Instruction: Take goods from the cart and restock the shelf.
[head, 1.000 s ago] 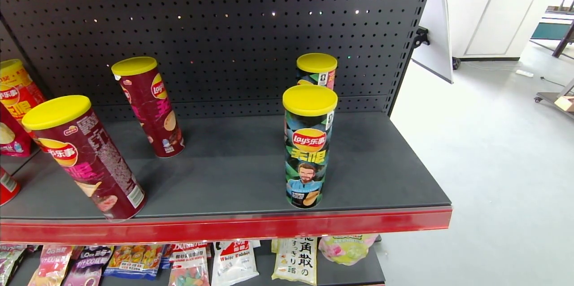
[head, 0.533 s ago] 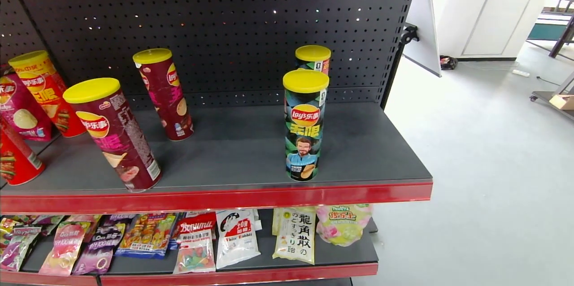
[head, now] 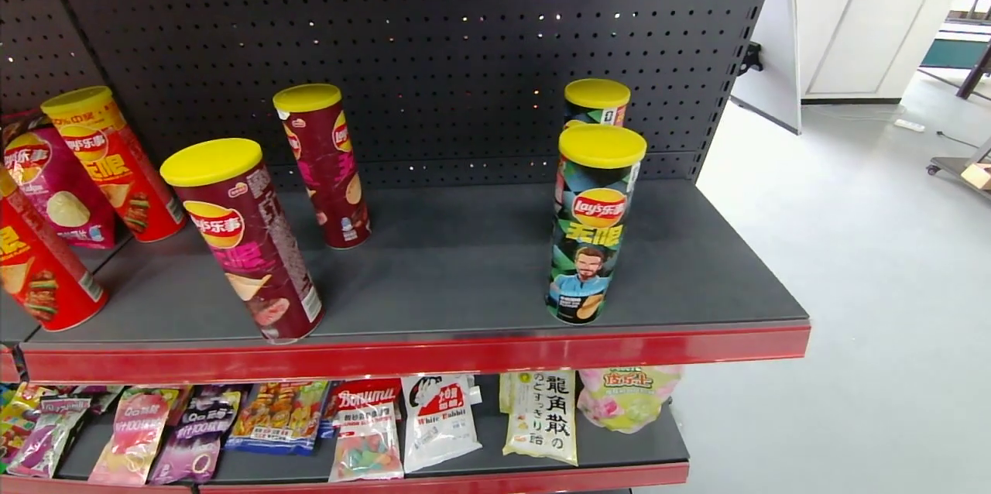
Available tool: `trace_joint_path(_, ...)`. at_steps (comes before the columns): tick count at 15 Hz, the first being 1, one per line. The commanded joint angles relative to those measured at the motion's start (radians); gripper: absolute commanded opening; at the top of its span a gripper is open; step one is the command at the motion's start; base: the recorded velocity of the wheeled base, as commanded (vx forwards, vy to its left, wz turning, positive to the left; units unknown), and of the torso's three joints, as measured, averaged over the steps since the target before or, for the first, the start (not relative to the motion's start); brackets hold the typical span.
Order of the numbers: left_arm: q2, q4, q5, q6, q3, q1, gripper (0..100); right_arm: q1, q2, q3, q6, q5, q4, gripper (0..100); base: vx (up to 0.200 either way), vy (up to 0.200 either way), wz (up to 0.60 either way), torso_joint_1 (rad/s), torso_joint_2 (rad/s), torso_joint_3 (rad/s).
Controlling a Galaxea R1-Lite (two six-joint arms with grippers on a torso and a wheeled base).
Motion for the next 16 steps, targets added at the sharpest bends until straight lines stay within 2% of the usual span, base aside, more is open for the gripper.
trace_joint_path(1,0.0,-0.001,0.0,0.0,0.0,0.0,100,0.0,0.001,0.0,-0.001,0.0,0.0,100,0.0,0.2,0.0,0.007,0.0,0.002)
trace_joint_path(16,0.0,-0.001,-0.002,0.0,0.0,0.0,100,0.0,0.001,0.0,-0.003,0.0,0.0,100,0.0,0.2,0.0,0.002,0.0,0.002)
